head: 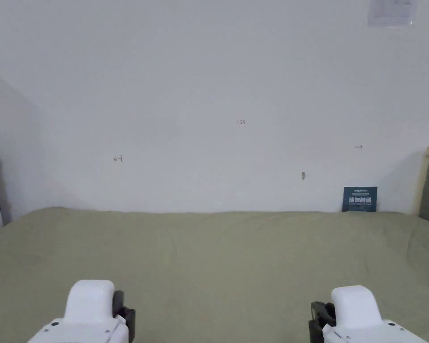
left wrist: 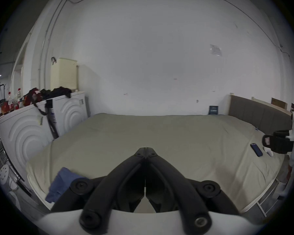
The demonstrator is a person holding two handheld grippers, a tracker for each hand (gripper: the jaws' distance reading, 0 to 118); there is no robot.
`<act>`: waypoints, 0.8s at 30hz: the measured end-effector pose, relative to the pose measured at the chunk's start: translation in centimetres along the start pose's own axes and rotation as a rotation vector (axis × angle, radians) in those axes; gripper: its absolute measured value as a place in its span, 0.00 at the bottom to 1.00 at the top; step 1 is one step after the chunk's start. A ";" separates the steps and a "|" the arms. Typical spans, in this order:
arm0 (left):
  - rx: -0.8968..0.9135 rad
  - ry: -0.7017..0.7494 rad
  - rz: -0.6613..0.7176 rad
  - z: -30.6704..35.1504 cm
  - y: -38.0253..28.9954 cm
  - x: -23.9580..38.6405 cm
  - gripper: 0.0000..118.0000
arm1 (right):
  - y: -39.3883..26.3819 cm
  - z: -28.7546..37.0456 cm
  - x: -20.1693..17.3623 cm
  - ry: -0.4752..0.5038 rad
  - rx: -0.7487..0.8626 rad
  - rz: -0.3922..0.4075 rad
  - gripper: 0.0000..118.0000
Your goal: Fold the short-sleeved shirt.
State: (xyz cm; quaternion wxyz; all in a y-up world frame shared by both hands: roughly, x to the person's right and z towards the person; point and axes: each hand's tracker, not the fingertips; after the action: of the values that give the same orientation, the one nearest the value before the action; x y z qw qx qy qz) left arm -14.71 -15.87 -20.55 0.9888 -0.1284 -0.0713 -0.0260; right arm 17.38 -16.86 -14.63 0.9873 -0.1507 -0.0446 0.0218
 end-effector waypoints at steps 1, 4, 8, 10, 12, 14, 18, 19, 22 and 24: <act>-0.012 -0.005 -0.002 0.2 0.4 2.1 0.00 | 0.0 -0.1 -0.1 -0.034 0.001 -0.008 0.01; 0.009 -0.021 0.012 -0.8 0.0 3.6 0.00 | 0.4 -0.9 -0.2 -0.093 0.029 -0.063 0.01; 0.070 -0.028 -0.005 -0.6 0.3 5.6 0.00 | 0.6 -1.9 -1.1 -0.155 0.073 -0.063 0.01; 0.115 -0.025 0.030 0.4 0.5 6.3 0.00 | 0.2 -1.7 -1.9 -0.183 0.116 -0.046 0.01; 0.116 -0.040 0.032 0.2 0.6 6.1 0.00 | -0.3 -1.5 -2.5 -0.184 0.119 -0.042 0.01; 0.093 -0.046 0.020 0.0 1.0 6.4 0.00 | -0.5 -1.4 -2.9 -0.176 0.114 -0.039 0.01; 0.093 -0.058 0.038 0.1 1.4 6.2 0.00 | 0.3 -1.3 -3.0 -0.176 0.119 -0.042 0.01; 0.094 -0.056 0.039 0.2 1.7 6.2 0.00 | 0.7 -1.2 -3.0 -0.179 0.121 -0.042 0.01; 0.085 -0.082 0.039 0.5 2.9 6.2 0.08 | 2.1 -0.9 -2.8 -0.186 0.144 -0.049 0.01; 0.127 -0.072 0.046 0.9 3.9 6.5 0.46 | 3.1 -0.5 -2.7 -0.196 0.166 -0.052 0.08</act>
State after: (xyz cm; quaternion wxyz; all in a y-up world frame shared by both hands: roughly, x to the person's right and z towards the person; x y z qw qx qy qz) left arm -8.14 -12.12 -19.74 0.9921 -0.0680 -0.1051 0.0062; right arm 14.69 -14.16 -16.27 0.9876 -0.0645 -0.1426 0.0146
